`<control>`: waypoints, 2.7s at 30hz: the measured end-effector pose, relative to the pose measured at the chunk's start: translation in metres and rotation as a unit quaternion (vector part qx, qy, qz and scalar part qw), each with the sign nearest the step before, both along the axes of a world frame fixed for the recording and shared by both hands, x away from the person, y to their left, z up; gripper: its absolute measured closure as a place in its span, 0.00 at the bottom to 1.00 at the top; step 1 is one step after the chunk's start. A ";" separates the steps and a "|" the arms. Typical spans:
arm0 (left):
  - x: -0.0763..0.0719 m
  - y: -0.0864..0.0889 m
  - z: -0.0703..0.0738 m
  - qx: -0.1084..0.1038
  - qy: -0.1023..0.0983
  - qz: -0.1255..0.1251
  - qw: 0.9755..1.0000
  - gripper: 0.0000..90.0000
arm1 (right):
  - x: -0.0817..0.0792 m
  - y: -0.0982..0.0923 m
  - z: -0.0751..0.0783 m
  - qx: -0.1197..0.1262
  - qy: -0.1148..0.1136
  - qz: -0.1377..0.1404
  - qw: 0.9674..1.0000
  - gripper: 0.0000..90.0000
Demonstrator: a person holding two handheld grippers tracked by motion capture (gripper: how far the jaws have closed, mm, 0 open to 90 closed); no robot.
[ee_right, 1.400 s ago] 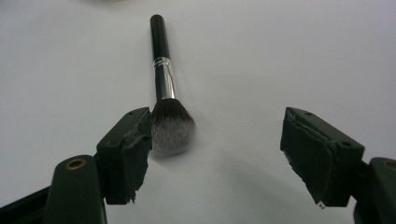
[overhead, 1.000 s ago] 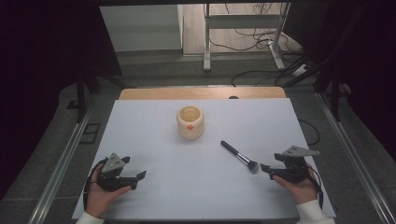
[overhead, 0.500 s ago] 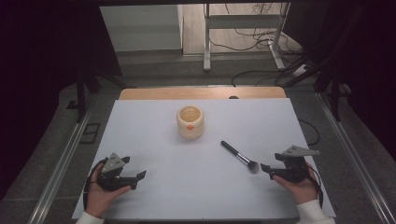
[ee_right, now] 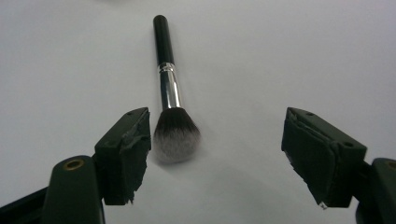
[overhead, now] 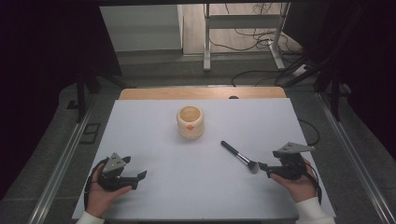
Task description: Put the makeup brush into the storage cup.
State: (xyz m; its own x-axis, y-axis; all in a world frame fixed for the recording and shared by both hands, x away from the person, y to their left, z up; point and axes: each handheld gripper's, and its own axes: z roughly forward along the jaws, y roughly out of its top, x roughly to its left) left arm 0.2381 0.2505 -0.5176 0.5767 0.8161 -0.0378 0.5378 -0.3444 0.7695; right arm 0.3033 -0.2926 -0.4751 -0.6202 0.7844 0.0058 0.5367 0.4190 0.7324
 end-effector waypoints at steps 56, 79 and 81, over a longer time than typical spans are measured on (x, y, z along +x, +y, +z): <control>0.000 -0.002 0.001 0.000 -0.002 -0.006 1.000 0.17 | 0.048 0.075 0.013 -0.098 0.089 0.067 0.989 0.25; 0.000 -0.002 0.001 0.001 -0.002 -0.006 1.000 0.17 | 0.063 0.097 0.000 -0.154 0.130 0.066 0.977 0.27; 0.000 -0.002 0.001 0.001 -0.002 -0.006 1.000 0.17 | 0.064 0.099 -0.002 -0.158 0.134 0.065 0.976 0.28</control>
